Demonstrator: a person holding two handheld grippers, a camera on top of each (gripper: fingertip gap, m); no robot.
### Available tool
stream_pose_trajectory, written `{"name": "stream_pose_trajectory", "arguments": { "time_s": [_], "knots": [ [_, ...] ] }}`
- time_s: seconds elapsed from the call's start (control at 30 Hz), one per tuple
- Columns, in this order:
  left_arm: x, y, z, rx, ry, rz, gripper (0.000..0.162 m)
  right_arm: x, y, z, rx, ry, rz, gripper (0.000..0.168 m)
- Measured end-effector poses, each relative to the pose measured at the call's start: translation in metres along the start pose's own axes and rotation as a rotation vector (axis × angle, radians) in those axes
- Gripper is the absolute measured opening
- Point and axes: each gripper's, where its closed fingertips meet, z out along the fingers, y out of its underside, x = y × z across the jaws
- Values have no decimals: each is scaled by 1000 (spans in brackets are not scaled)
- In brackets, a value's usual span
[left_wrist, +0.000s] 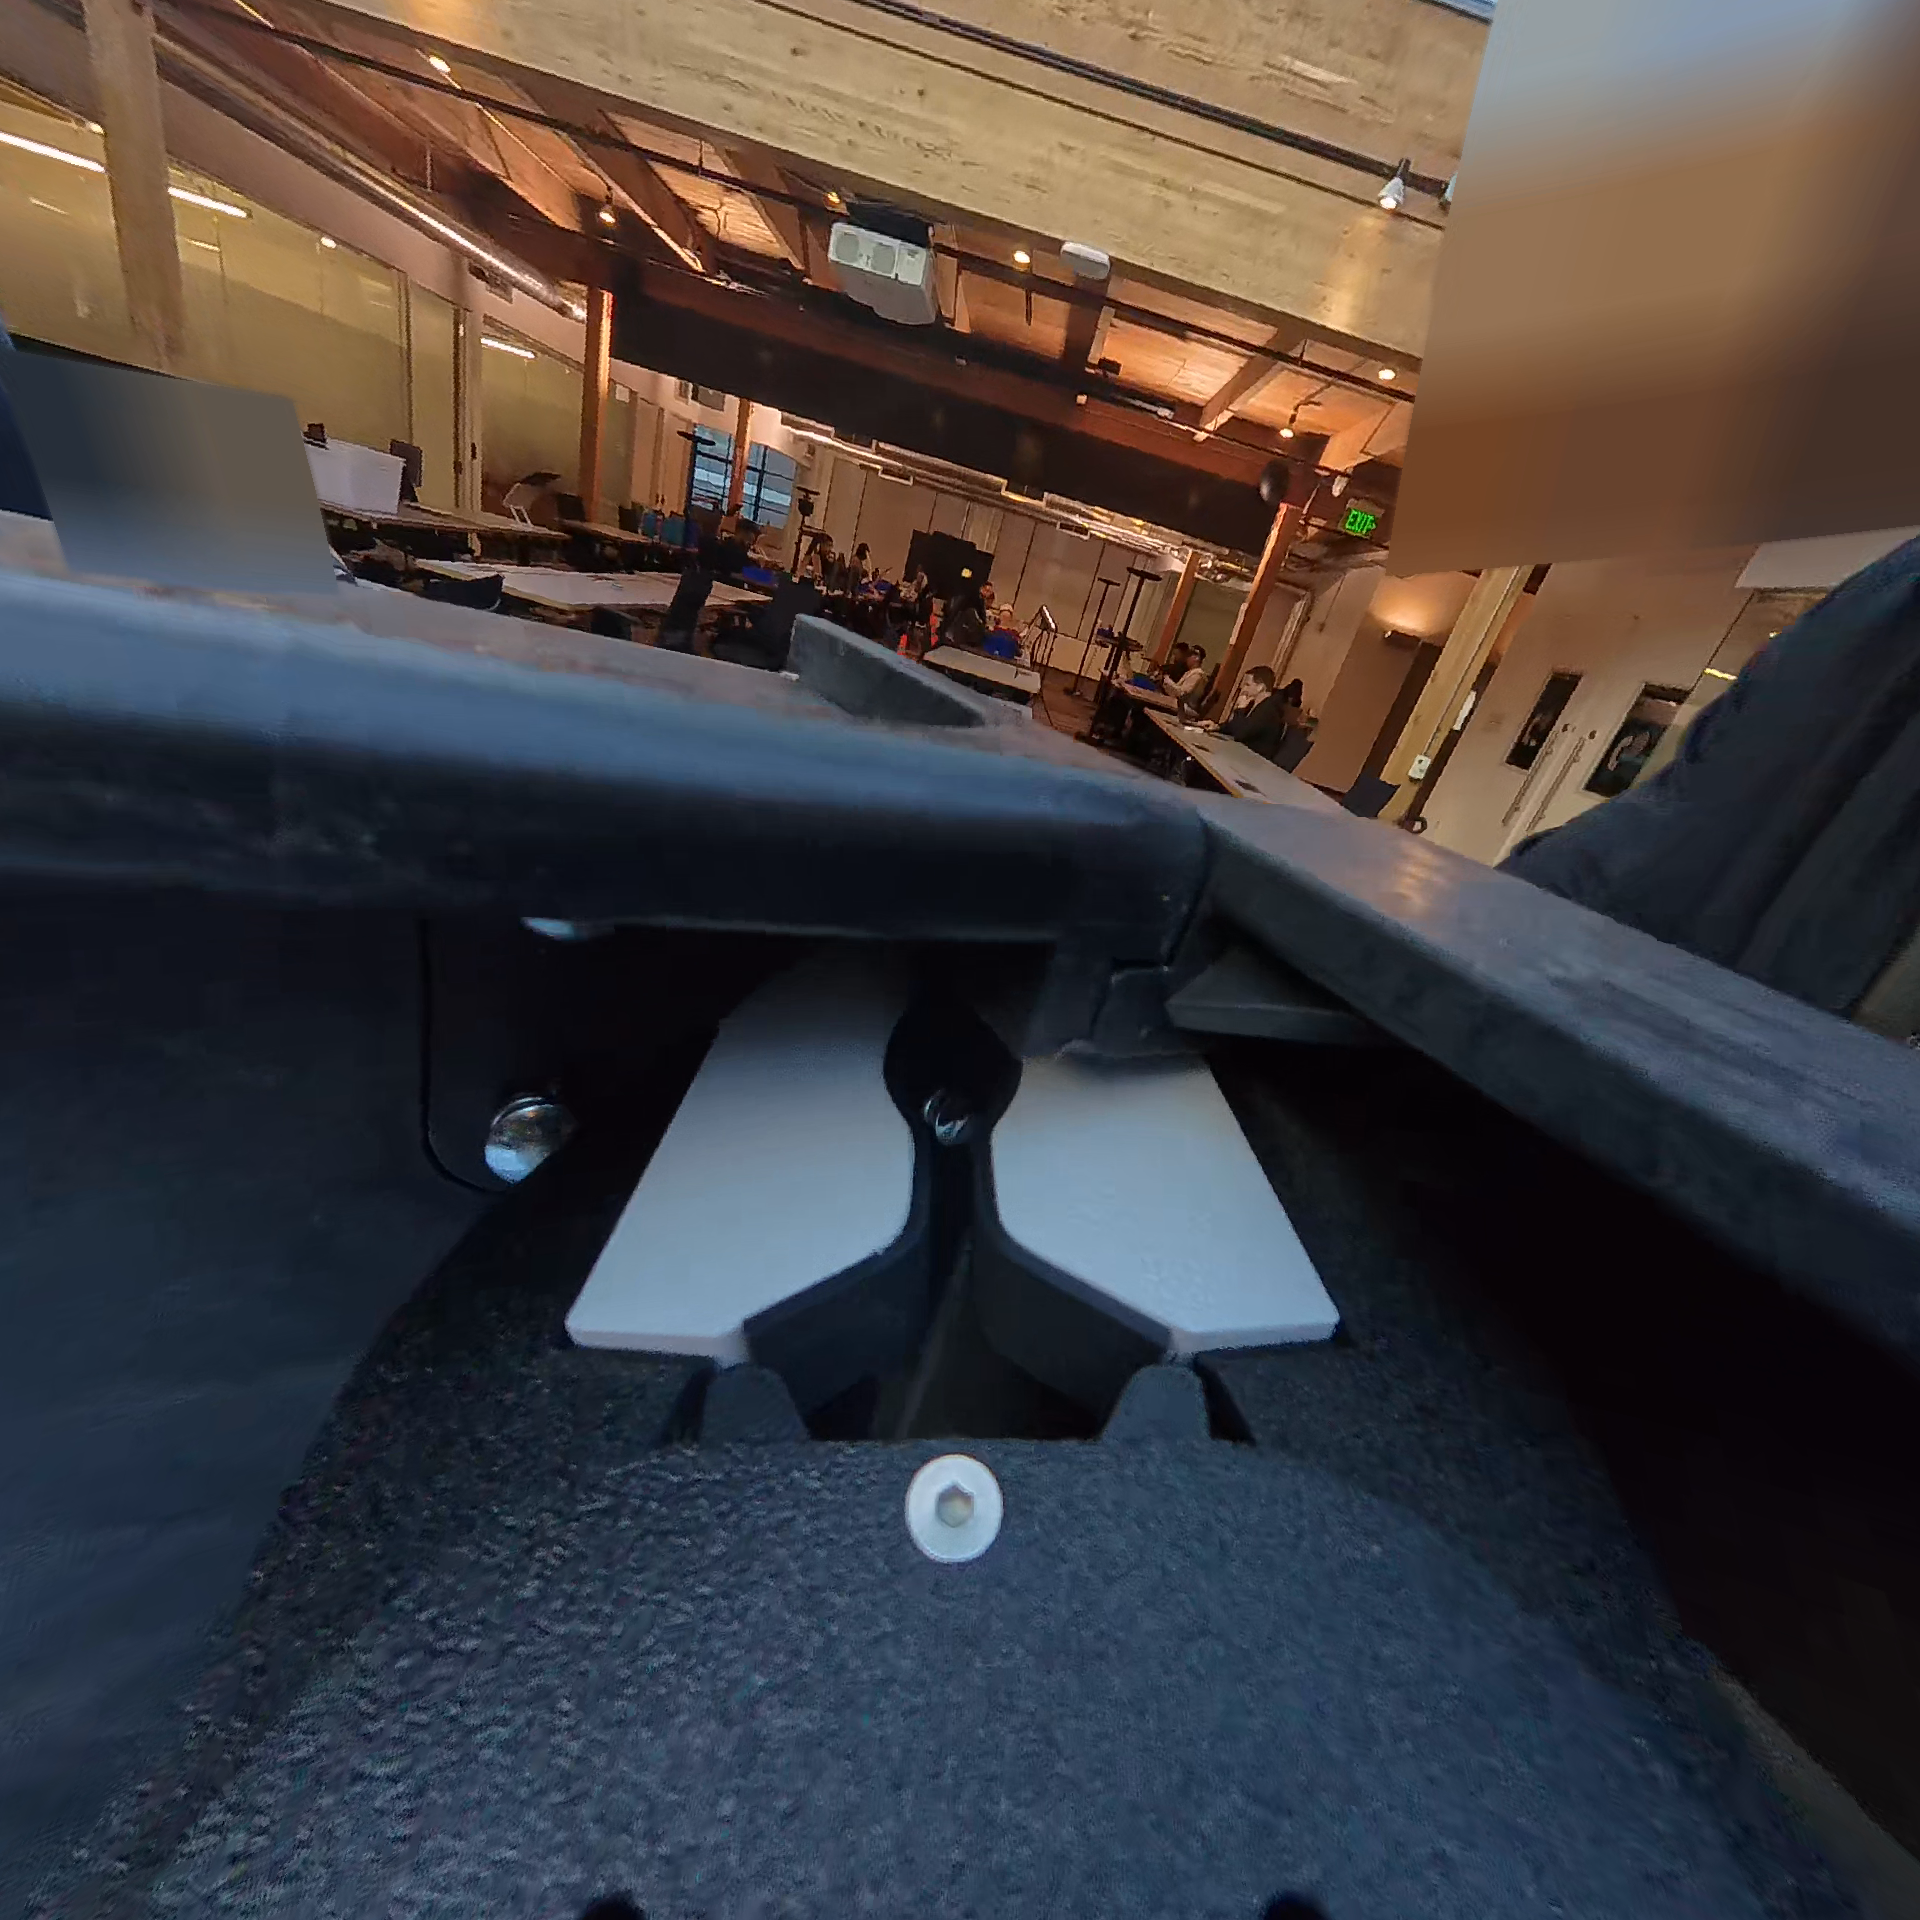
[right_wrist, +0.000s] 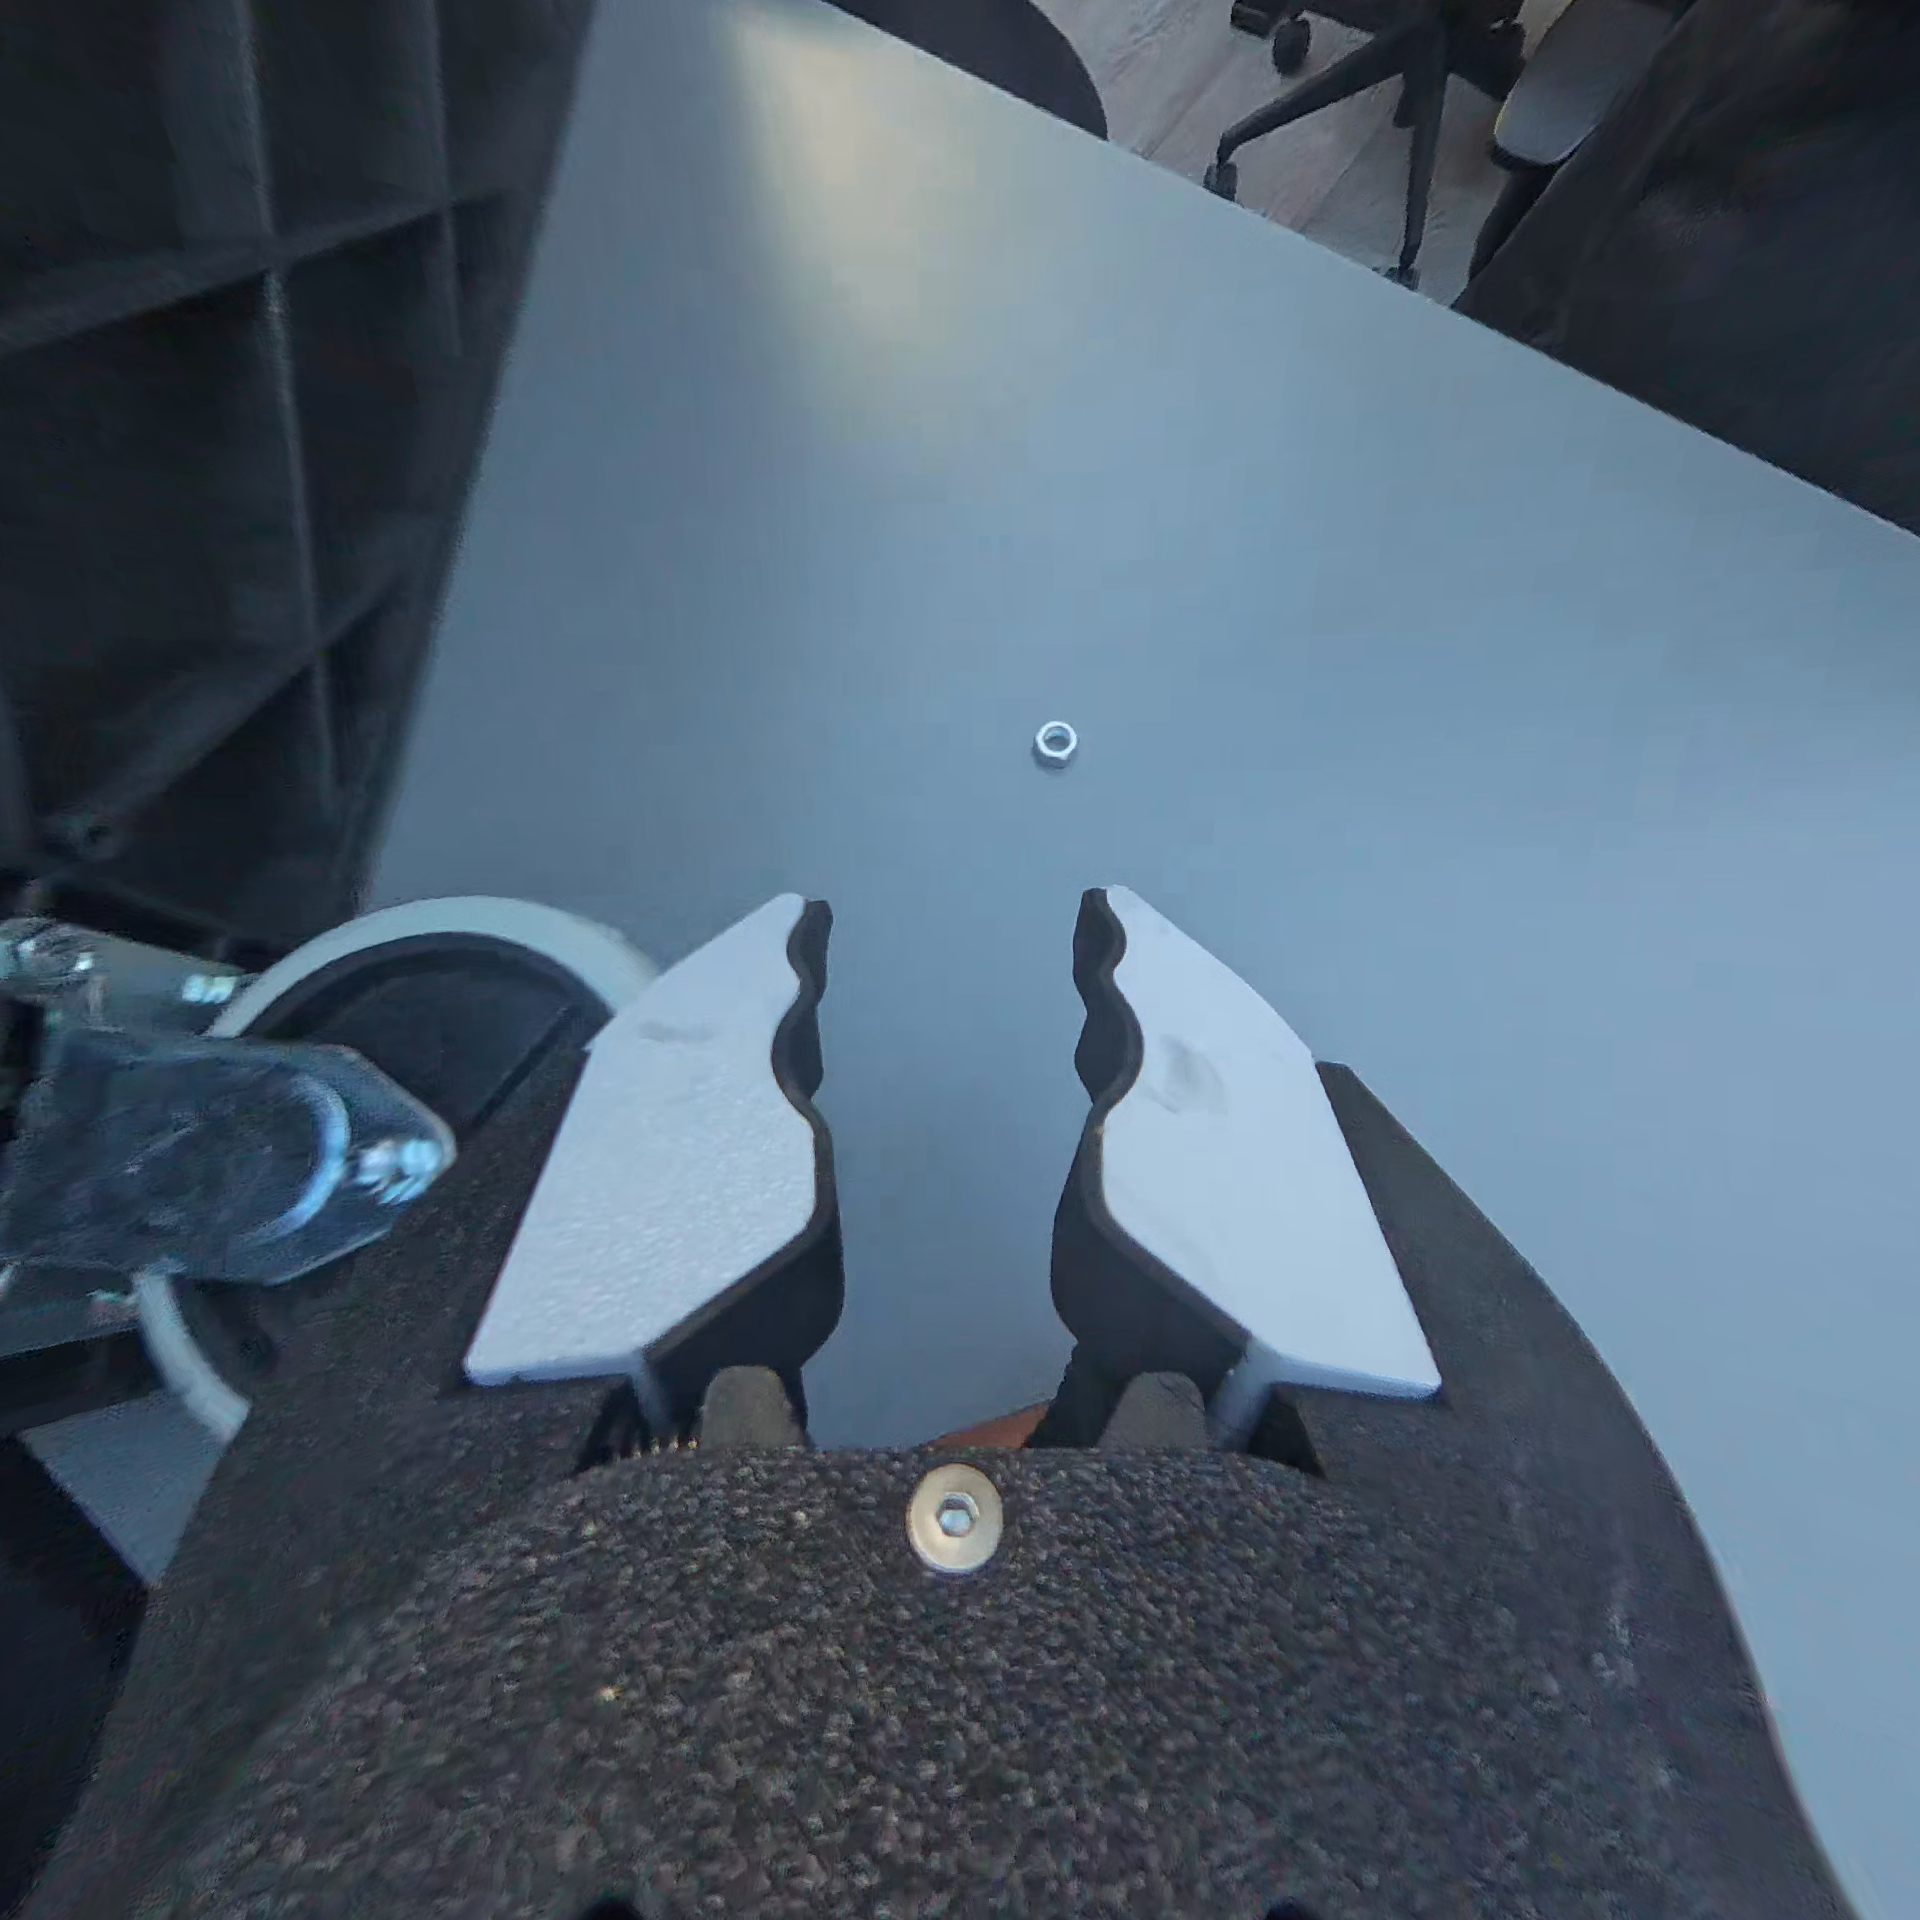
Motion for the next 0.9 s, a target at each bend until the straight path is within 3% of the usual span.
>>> {"name": "stream_pose_trajectory", "arguments": {
  "time_s": [0.1, 0.27, 0.47, 0.57, 0.7, 0.9],
  "knots": [
    [0, 0, 0, 14, -8, -9, 0, -4, 6, 25, -172, -205, 57, 48],
    [0, -1, 0, 48, -14, -53, 0, 9, 20, 31, -476, -223, -149, 41],
    [-1, -1, -1, 41, -37, -42, 0, 33, -25, 57, -225, -159, -413, 39],
    [-1, -1, 0, 40, -36, -39, 0, 35, -10, 84, -217, -216, -578, 39],
    [-1, -1, 0, 37, -37, -39, 0, 38, 2, 110, -228, -295, -590, 39],
    [-1, 0, 0, 6, -53, -33, 0, 38, 9, 118, -219, -435, -626, 39]
  ]
}}
